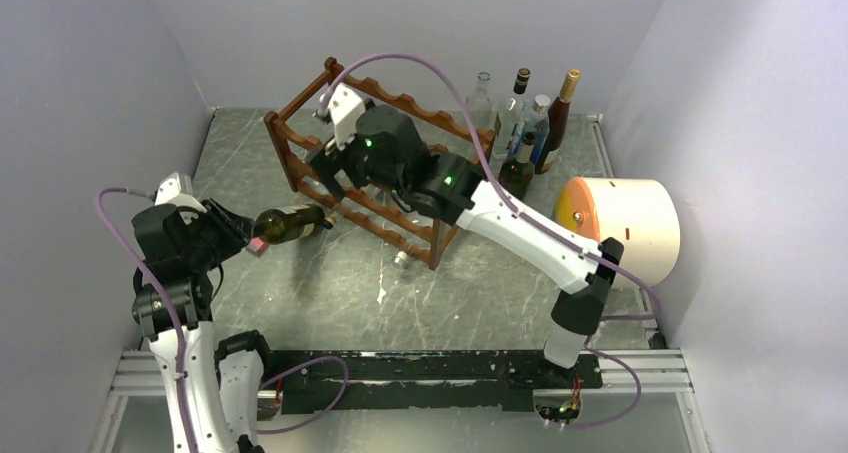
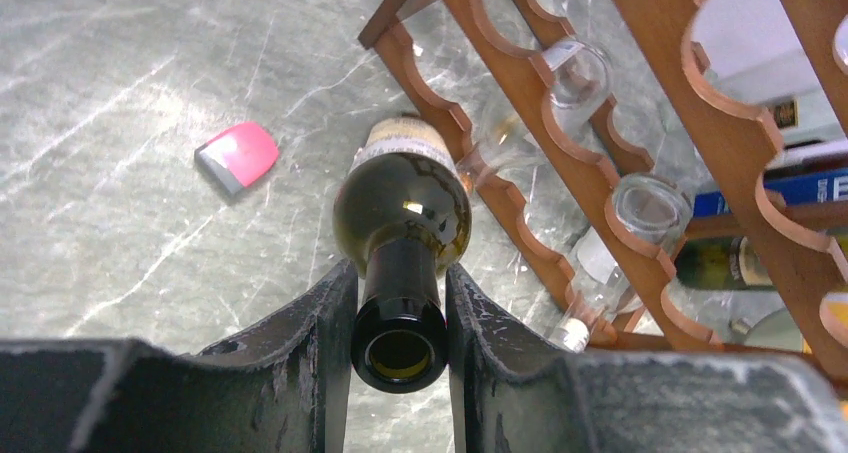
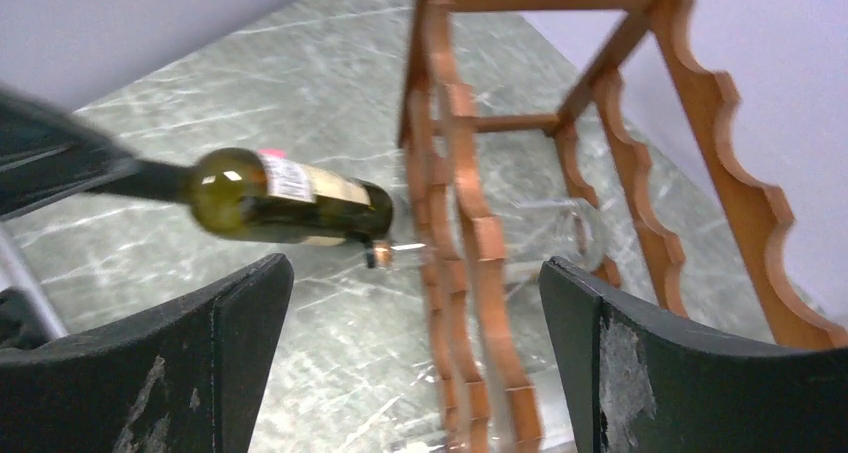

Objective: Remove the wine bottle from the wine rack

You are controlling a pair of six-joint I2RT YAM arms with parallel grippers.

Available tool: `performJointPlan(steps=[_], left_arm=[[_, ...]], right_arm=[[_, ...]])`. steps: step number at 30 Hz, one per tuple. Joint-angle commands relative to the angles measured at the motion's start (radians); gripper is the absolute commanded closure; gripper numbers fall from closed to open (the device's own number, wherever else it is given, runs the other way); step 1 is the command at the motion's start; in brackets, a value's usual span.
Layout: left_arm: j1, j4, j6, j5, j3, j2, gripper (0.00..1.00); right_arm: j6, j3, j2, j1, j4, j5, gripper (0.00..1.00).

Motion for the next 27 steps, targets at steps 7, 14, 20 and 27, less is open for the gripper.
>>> performJointPlan(steps=[7, 14, 20, 27], left_arm=[[-0.141, 0.019, 0.153, 0.04, 0.11, 0.026, 0.93], [-0.21, 0.0, 0.194, 0.038, 0.103, 0.01, 0.93], [-0.254, -0.002, 0.203, -0.001, 0.102, 0.0, 0.93], [-0.266, 0.001, 0.204, 0.004, 0.105, 0.0, 0.93]], right_arm=[[-0.067, -0.393, -0.115, 0.105, 0.439, -0.375, 0.0], [0.003, -0.511, -0.022, 0.104, 0.715, -0.537, 0.0], [-0.023, -0.516, 0.084, 0.113, 0.88, -0.554, 0.05], [-0.223, -0.544, 0.167, 0.158, 1.038, -0.474, 0.2]])
